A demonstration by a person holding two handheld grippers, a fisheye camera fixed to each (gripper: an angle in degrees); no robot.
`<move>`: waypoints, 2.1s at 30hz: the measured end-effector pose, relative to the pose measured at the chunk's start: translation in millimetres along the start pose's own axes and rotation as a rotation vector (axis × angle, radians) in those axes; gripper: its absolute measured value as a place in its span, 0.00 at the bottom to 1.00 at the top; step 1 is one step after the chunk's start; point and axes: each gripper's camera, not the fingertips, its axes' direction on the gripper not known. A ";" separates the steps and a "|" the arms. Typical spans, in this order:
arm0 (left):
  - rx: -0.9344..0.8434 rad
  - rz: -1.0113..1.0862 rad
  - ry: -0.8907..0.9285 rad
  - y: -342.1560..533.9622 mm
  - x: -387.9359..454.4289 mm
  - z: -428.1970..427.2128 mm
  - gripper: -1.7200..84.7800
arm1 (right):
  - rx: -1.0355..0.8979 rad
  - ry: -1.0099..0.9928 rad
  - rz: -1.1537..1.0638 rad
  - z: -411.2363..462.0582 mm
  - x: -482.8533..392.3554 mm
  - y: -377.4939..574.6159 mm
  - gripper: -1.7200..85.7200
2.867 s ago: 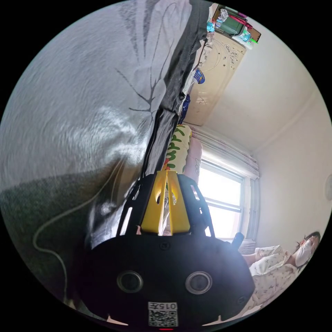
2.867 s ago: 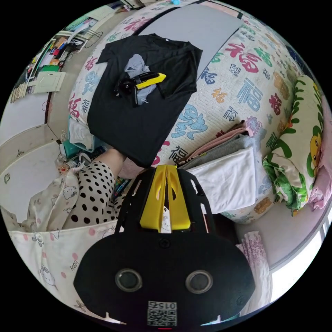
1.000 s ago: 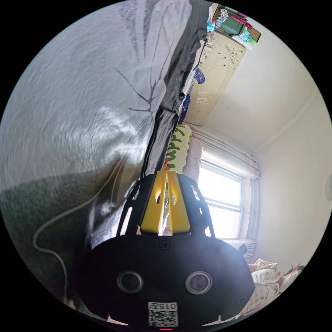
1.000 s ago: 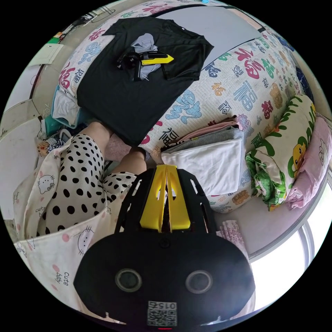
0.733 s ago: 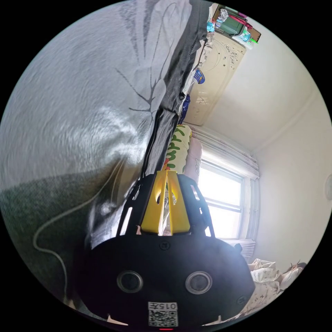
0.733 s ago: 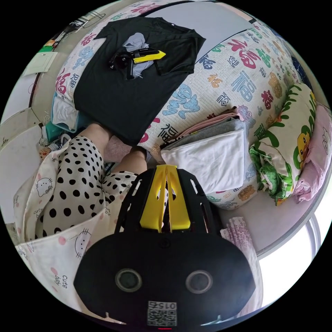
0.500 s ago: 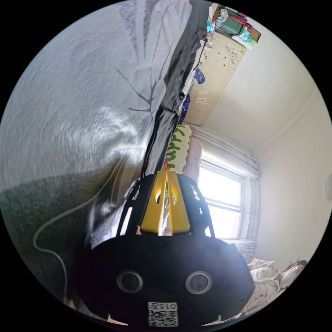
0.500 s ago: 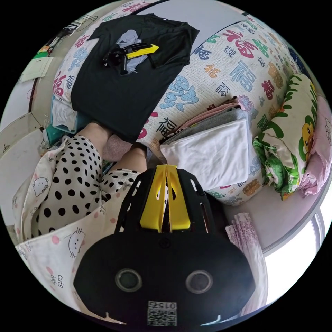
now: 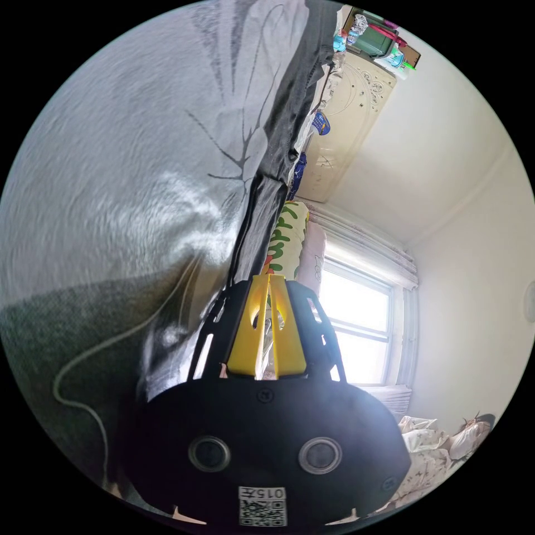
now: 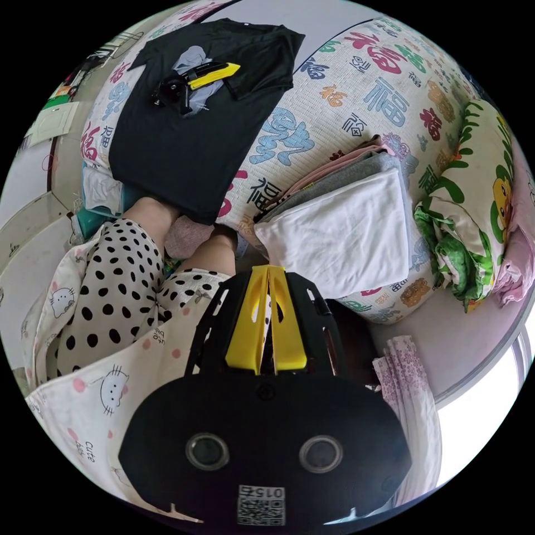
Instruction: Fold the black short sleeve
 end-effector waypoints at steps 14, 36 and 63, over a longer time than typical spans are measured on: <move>0.004 0.001 -0.002 -0.4 42.6 -24.8 0.01 | 0.006 -0.041 0.018 -46.5 69.5 29.7 0.01; 0.010 0.002 -0.004 26.1 137.7 -8.4 0.01 | -0.016 -0.112 0.029 -74.0 194.2 30.2 0.01; 0.017 0.004 -0.006 84.1 257.4 120.2 0.01 | 0.017 -0.518 0.158 78.1 372.8 -180.9 0.01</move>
